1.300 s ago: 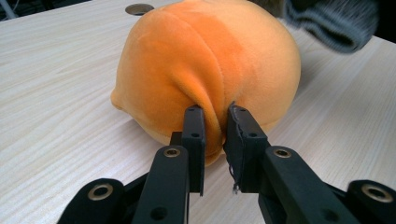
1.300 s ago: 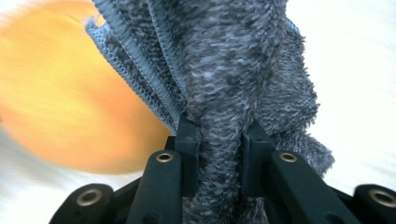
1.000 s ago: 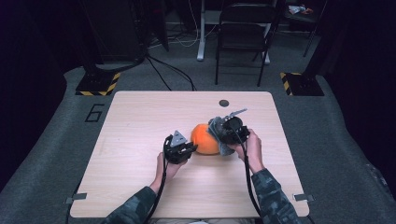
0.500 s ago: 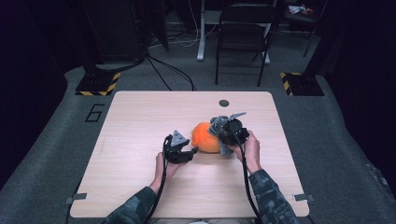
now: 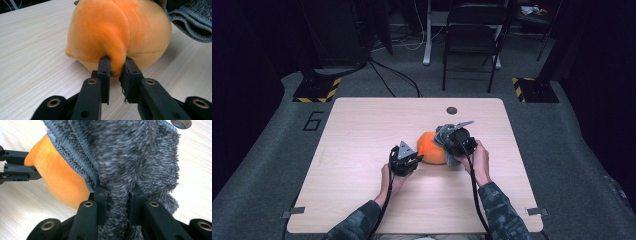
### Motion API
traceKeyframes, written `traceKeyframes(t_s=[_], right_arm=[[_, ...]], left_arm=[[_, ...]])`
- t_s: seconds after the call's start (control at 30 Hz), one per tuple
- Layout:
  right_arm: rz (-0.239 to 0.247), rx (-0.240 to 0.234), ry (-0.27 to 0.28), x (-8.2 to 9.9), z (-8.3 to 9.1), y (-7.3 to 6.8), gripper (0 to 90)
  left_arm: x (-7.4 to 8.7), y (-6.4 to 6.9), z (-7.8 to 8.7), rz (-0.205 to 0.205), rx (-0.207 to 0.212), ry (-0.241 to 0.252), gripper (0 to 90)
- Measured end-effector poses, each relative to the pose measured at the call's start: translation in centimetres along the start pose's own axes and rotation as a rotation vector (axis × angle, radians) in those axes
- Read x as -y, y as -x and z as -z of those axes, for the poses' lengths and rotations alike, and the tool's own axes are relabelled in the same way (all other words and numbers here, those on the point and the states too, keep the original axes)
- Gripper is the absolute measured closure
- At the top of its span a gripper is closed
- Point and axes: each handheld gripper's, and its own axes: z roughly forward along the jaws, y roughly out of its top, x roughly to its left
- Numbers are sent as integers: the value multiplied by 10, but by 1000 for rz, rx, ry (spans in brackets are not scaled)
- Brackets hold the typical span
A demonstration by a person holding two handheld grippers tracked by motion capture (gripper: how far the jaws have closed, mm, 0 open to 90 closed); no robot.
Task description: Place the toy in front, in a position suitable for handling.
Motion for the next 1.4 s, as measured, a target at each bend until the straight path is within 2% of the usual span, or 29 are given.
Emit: traceKeyframes(t_s=[0.2, 0.33, 0.43, 0.6, 0.67, 0.77, 0.87, 0.93, 1.0, 1.1, 1.37, 1.4], right_arm=[[8, 19, 7, -3, 7, -2, 733], [-6, 20, 21, -6, 14, -4, 733], [9, 24, 33, -8, 18, -4, 732], [2, 21, 32, -8, 19, -3, 732], [4, 24, 55, -9, 21, -5, 732], [24, -8, 110, -13, 29, -16, 732], [60, -41, 144, -15, 33, -34, 732], [98, -44, 145, -15, 30, -44, 730], [127, -21, 123, -14, 24, -51, 730], [135, -11, 117, -12, 17, -48, 731], [80, -3, 89, -10, 15, -33, 729], [61, 3, 77, -9, 14, -27, 729]], left_arm=[[-6, -1, 7, -4, 12, 19, 817], [-12, -1, 15, 17, 39, 41, 820], [-15, 0, 19, 23, 52, 62, 819], [-15, 1, 19, 29, 60, 61, 818], [-15, 1, 18, 31, 64, 53, 818], [-15, 2, 17, 30, 62, 61, 816], [-15, 4, 17, 20, 70, 60, 814], [-15, 5, 18, 16, 74, 55, 814], [-15, 6, 17, 16, 69, 54, 814], [-14, 4, 16, 22, 72, 48, 814], [-12, 0, 15, 49, 59, 54, 813], [-12, -2, 15, 50, 55, 53, 813]])
